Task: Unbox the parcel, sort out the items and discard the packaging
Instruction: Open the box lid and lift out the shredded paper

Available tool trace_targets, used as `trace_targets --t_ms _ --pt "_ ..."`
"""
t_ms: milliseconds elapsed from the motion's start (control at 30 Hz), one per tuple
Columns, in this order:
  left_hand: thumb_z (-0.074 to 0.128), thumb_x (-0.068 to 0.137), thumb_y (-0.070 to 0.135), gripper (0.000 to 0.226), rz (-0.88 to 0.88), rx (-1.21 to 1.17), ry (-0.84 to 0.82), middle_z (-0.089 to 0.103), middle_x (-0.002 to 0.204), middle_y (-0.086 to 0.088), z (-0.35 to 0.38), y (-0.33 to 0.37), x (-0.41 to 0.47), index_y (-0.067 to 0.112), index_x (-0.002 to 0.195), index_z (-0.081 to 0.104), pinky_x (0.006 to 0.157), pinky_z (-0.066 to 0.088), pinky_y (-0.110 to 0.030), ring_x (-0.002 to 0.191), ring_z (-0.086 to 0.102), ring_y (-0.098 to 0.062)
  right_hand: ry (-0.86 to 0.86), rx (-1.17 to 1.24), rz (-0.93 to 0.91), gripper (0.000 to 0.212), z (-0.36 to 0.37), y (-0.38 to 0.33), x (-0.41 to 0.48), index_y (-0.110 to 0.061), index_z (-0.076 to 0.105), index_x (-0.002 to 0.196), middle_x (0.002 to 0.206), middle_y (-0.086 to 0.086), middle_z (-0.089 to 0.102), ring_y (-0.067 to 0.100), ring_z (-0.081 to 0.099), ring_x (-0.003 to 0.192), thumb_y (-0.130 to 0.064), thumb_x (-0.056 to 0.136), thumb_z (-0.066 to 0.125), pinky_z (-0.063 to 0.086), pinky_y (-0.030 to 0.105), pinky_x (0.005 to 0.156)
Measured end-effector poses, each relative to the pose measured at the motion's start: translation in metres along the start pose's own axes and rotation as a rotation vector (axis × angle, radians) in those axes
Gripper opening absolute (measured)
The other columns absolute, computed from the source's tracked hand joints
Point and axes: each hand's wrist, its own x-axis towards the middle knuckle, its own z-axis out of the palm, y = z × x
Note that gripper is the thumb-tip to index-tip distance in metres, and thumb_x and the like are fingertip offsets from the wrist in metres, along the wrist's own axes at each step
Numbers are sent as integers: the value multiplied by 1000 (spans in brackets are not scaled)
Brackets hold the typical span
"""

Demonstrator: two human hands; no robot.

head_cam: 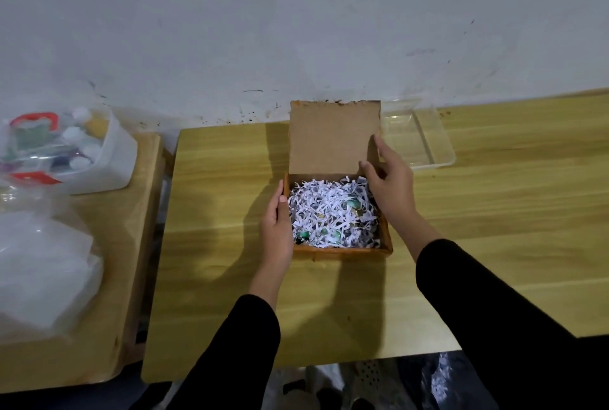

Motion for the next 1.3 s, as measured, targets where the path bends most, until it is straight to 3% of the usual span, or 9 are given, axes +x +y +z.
trace_targets --t_ms 67,133,233,300,367,467,633,867,1300 --pt "34 100 20 41 7 1 15 38 136 16 2 1 -3 21 141 35 65 39 2 83 53 23 -7 -62 5 53 0 -3 2 -16 39 137 134 10 54 26 55 116 -15 88 59 48 40 99" --pt "36 99 16 41 3 29 37 46 122 20 3 4 -3 18 140 37 53 38 3 61 49 22 -46 -150 2 52 -5 -10 7 -9 43 134 130 13 57 28 56 114 -16 87 62 46 36 101" --pt "48 94 9 41 34 102 91 53 134 2 -1 14 2 16 134 46 90 39 -7 115 52 -4 -71 -301 -98 50 -19 -20 8 -5 48 130 131 15 55 28 52 120 -14 84 66 37 30 105" --pt "57 88 6 43 103 218 116 48 139 -3 -4 24 3 18 129 51 104 32 -22 129 43 -17 -35 -353 -182 48 -33 -28 -2 -5 51 127 131 16 54 28 49 123 -16 83 66 36 34 108" --pt "63 85 10 46 207 357 21 46 139 1 -6 38 0 23 128 52 106 30 -25 127 40 -12 -73 -363 -259 46 -44 -36 -14 -7 54 125 128 14 55 26 51 118 -18 82 68 40 37 107" --pt "70 79 20 62 297 642 -308 37 145 8 -5 55 -1 30 135 42 106 28 -28 131 36 -12 -464 -471 -310 61 -44 -39 -29 -12 45 132 137 11 46 25 45 124 -22 78 72 37 40 109" --pt "80 69 25 110 264 1217 -706 12 156 -3 12 51 18 11 148 5 116 21 -35 142 13 -24 -789 -821 -306 104 -18 -19 -29 -9 12 145 149 13 21 30 18 138 -30 68 77 29 38 112" --pt "79 65 37 112 280 1369 -713 25 143 -9 25 24 36 10 146 7 110 31 -43 132 26 -31 -744 -1027 -345 103 11 -1 -28 -10 4 145 143 21 30 38 30 131 -36 72 72 33 46 109" --pt "74 71 26 77 356 1331 -746 42 132 -17 24 19 34 1 132 33 101 41 -41 121 44 -33 -766 -969 -357 56 18 2 -22 -10 37 129 122 21 50 40 50 109 -31 82 58 43 44 95"
